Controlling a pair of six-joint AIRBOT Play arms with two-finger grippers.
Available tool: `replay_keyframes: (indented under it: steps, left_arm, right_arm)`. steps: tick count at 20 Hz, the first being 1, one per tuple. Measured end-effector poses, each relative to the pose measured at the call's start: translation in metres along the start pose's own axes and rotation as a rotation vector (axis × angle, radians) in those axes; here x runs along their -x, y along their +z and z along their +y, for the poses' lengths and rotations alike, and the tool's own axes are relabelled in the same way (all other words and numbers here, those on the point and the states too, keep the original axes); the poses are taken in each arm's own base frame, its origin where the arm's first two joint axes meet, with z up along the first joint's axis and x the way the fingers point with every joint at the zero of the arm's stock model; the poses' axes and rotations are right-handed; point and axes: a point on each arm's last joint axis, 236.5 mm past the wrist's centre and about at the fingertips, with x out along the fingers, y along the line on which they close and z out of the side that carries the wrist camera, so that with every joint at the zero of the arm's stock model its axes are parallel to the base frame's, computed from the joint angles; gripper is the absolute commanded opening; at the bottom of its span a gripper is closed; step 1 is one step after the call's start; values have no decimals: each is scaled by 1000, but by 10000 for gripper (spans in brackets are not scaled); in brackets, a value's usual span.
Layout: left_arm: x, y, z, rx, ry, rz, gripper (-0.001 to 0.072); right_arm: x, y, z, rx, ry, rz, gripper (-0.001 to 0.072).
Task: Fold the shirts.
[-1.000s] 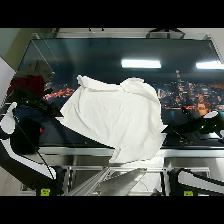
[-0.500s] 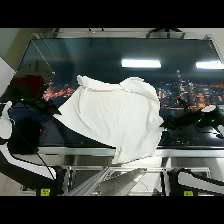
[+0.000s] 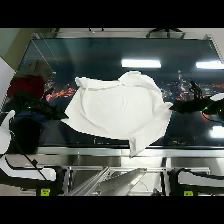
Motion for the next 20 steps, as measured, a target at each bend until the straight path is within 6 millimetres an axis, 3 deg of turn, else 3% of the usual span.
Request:
replay_keyframes:
  steps: [1,2,3,4,7,9,13,16,20]
  left_arm:
    - [-7,-5,2,11,5,-9,16]
    - [-12,-10,4,23,12,-20,16]
    - [-16,-16,6,35,18,-30,16]
    - [-18,-20,7,44,25,-40,16]
    - [-24,-29,9,57,40,-69,16]
    - [-29,-32,10,58,48,-72,16]
    - [-42,-34,8,45,59,-51,16]
    - [-54,-36,7,36,61,-21,16]
    - [-64,-40,5,40,44,14,16]
  right_arm:
    - [-2,10,-12,-5,-34,-3,30]
    - [-3,19,-22,-5,-63,-4,181]
    - [-1,28,-27,0,-82,-7,431]
    - [2,36,-31,-4,-96,-12,497]
    - [17,39,-34,-55,-127,28,497]
    - [30,23,-38,-119,-139,82,497]
    - [42,-48,-43,-293,-127,201,496]
    - [31,-99,-39,-379,-92,236,496]
    - [2,-127,-18,-428,41,231,494]
